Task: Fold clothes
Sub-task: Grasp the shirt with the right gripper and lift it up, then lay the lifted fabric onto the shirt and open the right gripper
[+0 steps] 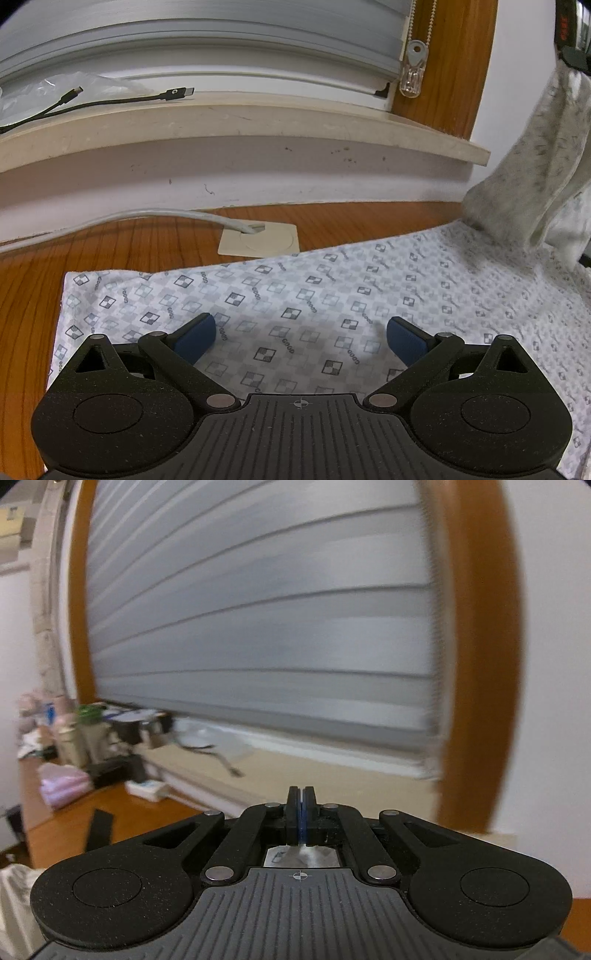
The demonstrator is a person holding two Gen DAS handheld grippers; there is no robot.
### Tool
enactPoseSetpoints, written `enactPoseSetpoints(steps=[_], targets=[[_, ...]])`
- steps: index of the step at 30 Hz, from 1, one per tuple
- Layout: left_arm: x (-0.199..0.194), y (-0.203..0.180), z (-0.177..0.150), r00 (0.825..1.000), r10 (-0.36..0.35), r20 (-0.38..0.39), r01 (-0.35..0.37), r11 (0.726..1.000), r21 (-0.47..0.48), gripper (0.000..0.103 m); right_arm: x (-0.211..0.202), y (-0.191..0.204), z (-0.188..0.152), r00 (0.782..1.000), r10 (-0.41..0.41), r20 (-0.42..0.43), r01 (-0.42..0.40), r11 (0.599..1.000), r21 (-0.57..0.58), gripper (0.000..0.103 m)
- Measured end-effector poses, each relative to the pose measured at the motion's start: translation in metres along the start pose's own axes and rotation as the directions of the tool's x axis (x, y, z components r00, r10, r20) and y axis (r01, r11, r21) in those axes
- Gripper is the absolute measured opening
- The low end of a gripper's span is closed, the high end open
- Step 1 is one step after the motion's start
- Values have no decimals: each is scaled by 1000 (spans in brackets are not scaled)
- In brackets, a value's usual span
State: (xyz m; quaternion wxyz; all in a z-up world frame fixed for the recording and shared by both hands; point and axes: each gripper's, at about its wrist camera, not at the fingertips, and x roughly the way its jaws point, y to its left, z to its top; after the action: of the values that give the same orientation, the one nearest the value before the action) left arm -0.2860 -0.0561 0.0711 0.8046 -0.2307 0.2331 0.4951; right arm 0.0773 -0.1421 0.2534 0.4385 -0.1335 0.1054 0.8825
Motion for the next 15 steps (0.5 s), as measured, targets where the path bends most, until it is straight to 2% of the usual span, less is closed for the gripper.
enactPoseSetpoints(steps=[2,3,5,6,10,15], targets=[[0,0,0,1000,-1,1,1,1000,-1,100,12,9,-3,1000,18,-20,-18,1000,-1,4],[0,0,0,1000,-1,1,1,1000,-2,100,15,11,-8,1000,0,-22,-1,1000,-18,8],[0,1,0,1000,-2,2,2,1000,-4,100,18,7,-16,999,-36,-27,34,999,-42,28],[-1,1,0,1000,-2,1,2,1000,-4,100,19,5,-20,998,-59,-23,57,997,-49,31],[-1,0,0,1000,-1,1,1,1000,-3,100,16,-20,-40,987,-159,-31,157,986,-50,33],[0,0,0,1000,2,0,-2,1000,-3,100,5,-58,-82,959,-271,-78,268,962,-44,34]])
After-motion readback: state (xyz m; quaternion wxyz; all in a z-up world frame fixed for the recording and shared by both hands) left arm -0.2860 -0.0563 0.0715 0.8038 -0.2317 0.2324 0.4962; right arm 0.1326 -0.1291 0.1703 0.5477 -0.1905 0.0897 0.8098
